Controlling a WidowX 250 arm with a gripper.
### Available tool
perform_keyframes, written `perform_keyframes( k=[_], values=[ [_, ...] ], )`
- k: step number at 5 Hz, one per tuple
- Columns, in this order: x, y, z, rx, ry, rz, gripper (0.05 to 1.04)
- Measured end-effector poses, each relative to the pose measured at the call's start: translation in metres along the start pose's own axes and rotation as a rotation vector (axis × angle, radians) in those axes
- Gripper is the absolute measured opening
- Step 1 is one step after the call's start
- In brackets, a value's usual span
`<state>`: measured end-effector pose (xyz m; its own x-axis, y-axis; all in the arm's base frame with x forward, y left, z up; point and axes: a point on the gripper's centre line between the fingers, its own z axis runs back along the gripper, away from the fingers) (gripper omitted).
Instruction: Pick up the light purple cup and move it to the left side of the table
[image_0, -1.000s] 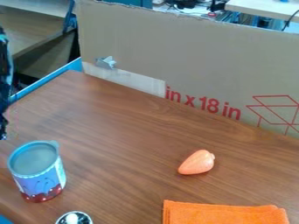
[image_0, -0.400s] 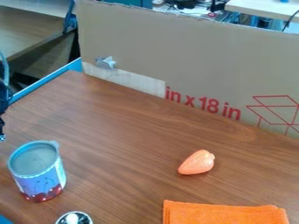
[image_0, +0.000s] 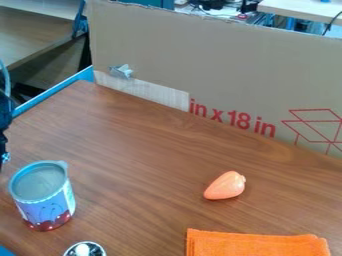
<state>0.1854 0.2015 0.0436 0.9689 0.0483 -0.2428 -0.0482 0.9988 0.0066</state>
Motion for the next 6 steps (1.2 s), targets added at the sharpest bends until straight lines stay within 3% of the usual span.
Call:
perform_keyframes(
  k=[1, 2, 3, 4, 5, 6],
  values=[
    [-0.007, -0.011, 0.042, 0.049, -0.121, 0.003, 0.926],
    [-0.007, -0.036, 0.073, 0.075, -0.197, -0.068, 1.008],
    [-0.008, -0.084, 0.094, 0.072, -0.245, -0.239, 1.004],
    [-0.006, -0.133, 0.092, 0.051, -0.226, -0.408, 1.001],
    [-0.006, -0.160, 0.086, 0.047, -0.194, -0.489, 1.001],
    [-0.009, -0.175, 0.073, 0.019, -0.130, -0.439, 1.001]
  ],
)
